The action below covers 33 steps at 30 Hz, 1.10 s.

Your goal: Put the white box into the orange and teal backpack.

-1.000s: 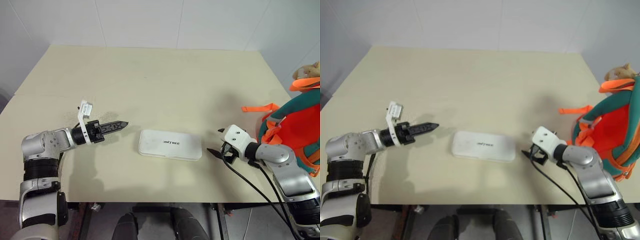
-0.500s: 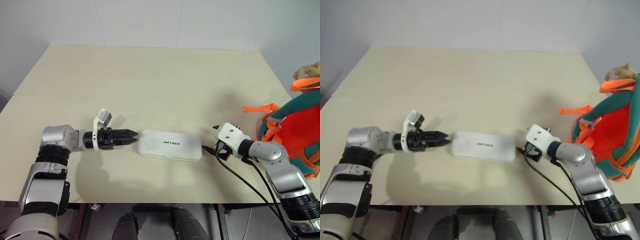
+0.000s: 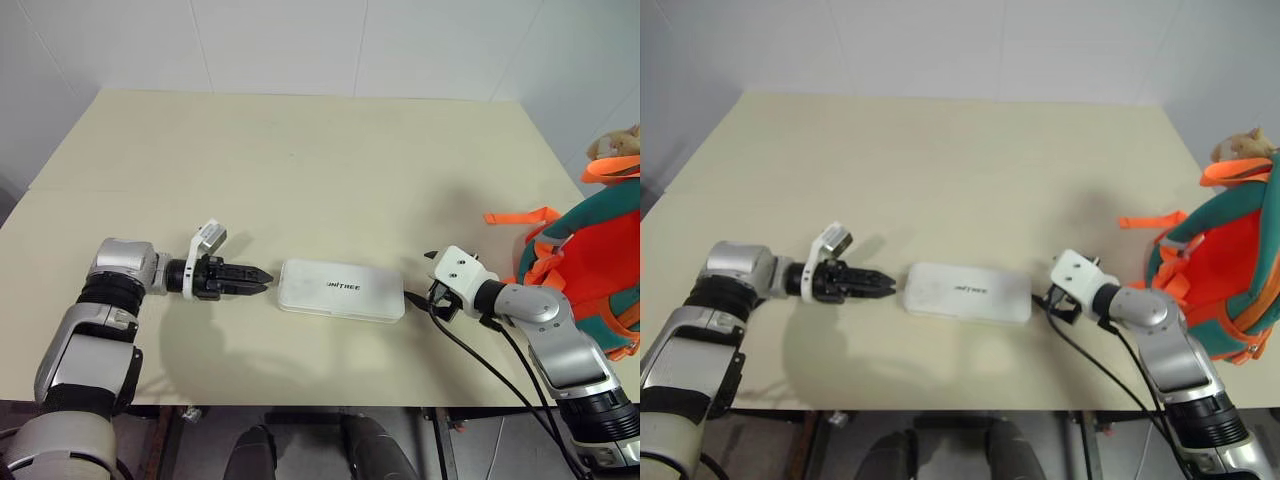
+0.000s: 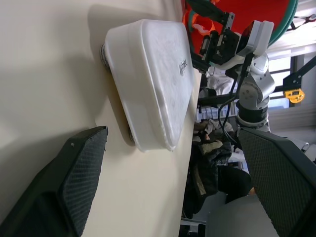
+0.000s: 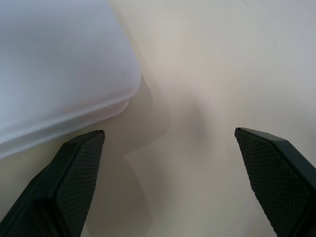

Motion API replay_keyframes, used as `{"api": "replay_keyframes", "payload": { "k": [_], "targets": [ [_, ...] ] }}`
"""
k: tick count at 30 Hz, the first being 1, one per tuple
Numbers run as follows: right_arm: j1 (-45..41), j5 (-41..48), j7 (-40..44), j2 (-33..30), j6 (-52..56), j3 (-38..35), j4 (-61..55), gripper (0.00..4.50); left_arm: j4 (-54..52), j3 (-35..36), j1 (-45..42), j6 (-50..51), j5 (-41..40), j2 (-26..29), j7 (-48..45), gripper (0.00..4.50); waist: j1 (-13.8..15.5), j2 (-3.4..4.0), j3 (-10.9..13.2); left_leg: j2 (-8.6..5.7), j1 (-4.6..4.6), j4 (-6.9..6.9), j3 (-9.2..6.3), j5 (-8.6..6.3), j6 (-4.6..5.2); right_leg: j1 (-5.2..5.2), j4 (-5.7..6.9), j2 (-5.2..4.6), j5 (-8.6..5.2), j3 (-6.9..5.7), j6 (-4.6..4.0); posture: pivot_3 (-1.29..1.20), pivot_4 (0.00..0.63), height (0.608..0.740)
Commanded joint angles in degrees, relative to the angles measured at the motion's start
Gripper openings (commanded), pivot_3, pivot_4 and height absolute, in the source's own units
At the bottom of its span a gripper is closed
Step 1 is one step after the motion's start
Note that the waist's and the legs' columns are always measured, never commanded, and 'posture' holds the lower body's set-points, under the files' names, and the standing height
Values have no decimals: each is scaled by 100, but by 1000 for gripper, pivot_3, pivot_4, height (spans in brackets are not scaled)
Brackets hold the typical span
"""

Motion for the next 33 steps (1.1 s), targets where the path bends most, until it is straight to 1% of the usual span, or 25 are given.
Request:
{"api": "replay_keyframes", "payload": {
  "k": [1,6,12,15,21,25,26,30,32,33],
  "targets": [
    [10,37,-17,9,-133,-73,-162,4476,79,-65,-175,-114,172,-110,-88,4500,1,0,0,0,0,0,0,0,0,0,0,0,0,0,0,0,150,740],
    [-23,53,-9,39,-195,-51,-134,4476,229,-10,-311,-207,287,-403,-37,4500,5,0,0,0,0,0,0,0,0,0,0,0,0,0,1,0,150,740],
    [-16,52,-8,56,-185,-35,-165,4476,561,127,-424,-606,450,-784,43,4500,16,0,0,-1,1,4,-1,0,0,3,1,0,1,0,3,0,150,740],
    [-14,61,-8,53,-156,-59,-208,4476,770,376,-505,-906,470,-981,254,4500,30,0,0,-2,1,9,-2,0,0,5,2,0,2,0,4,0,150,740],
    [70,66,-23,32,-124,-103,-291,4476,1031,545,-578,-1173,598,-1153,248,4500,24,0,0,-4,1,12,-5,1,1,7,2,-1,4,0,8,0,150,740],
    [137,84,-33,16,-88,-146,-373,4500,1101,673,-651,-1145,585,-1160,143,3687,21,0,0,-4,0,10,-5,1,1,7,2,-1,4,0,8,0,150,740],
    [158,89,-34,12,-80,-157,-399,4500,1105,673,-662,-1118,590,-1154,95,3294,21,0,0,-4,-1,9,-6,1,1,6,1,0,4,0,8,0,150,740],
    [248,119,-71,18,-42,-229,-509,4500,1105,678,-708,-962,580,-1166,-3,2015,10,0,0,-4,-3,2,-6,0,0,3,1,0,3,0,8,0,150,740],
    [298,136,-135,54,7,-305,-599,4500,1135,778,-736,-881,535,-1186,42,1499,15,0,0,-3,-2,1,-7,0,0,3,1,0,2,-2,8,0,150,740],
    [324,145,-171,71,37,-342,-656,4500,1148,833,-748,-829,513,-1193,38,1311,16,0,0,-4,-3,2,-7,0,1,4,1,0,2,-2,8,0,150,740]
  ]
}}
